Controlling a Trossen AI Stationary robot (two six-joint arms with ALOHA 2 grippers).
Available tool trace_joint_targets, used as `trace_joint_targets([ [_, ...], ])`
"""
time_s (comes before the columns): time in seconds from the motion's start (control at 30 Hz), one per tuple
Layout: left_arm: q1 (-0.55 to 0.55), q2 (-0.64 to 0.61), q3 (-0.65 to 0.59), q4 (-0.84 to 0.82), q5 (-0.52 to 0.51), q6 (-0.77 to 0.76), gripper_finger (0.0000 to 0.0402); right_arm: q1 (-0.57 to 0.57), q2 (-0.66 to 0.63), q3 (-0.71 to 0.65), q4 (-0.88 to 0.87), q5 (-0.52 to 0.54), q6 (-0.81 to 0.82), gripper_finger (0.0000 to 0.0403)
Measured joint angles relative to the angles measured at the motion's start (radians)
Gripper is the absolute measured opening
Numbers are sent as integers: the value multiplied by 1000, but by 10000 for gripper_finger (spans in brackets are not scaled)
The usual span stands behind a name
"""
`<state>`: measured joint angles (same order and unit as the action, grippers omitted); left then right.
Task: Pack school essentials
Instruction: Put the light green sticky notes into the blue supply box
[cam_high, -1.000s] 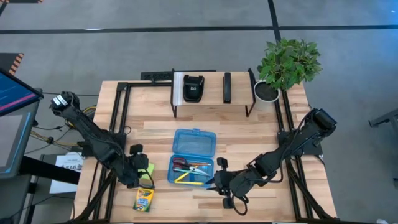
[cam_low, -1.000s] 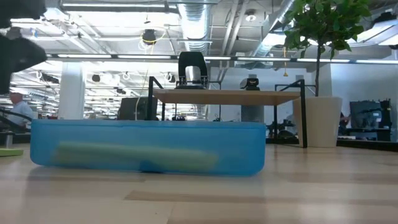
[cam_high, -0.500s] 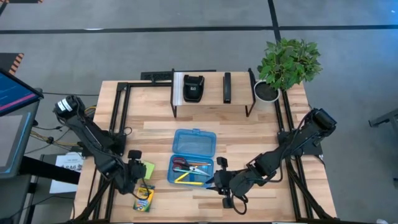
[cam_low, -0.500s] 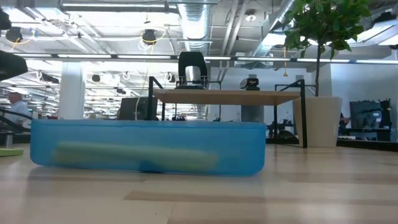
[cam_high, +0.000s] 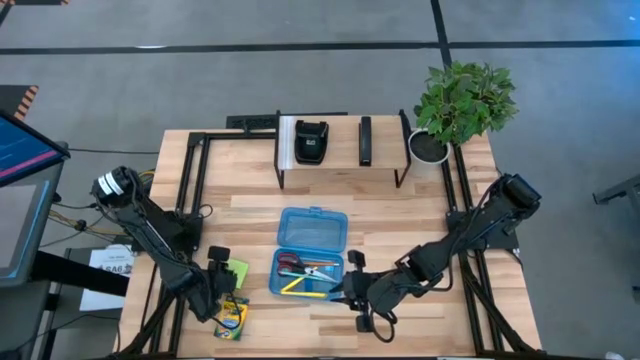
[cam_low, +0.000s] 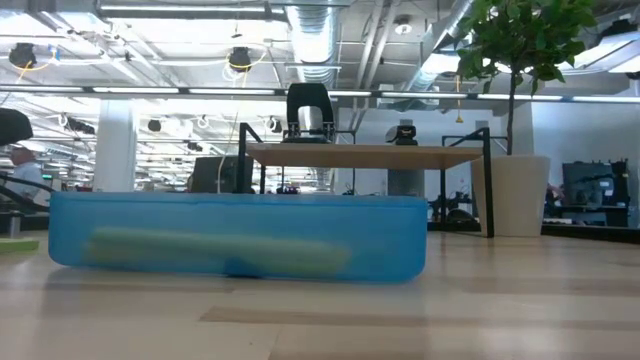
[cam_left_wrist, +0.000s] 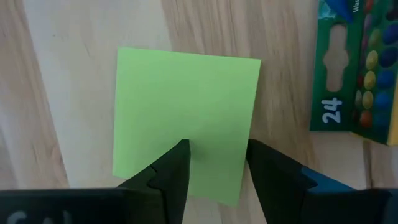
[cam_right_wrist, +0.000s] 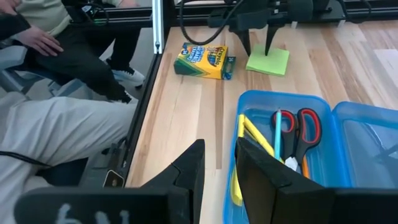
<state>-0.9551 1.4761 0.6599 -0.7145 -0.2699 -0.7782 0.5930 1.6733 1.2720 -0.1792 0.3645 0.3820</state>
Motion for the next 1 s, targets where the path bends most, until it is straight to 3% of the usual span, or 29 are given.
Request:
trace_joint_targets([
  [0.3, 0, 20, 0, -1, -8, 5, 141, 0, 0, 0, 0, 0, 2, 108],
  [0.7, 1, -1, -4, 4, -19, 33, 12, 0, 0, 0, 0, 0, 2, 108],
  [1.0, 4, -117, -8, -14, -88, 14, 0, 0, 0, 0, 0, 0, 2, 108],
])
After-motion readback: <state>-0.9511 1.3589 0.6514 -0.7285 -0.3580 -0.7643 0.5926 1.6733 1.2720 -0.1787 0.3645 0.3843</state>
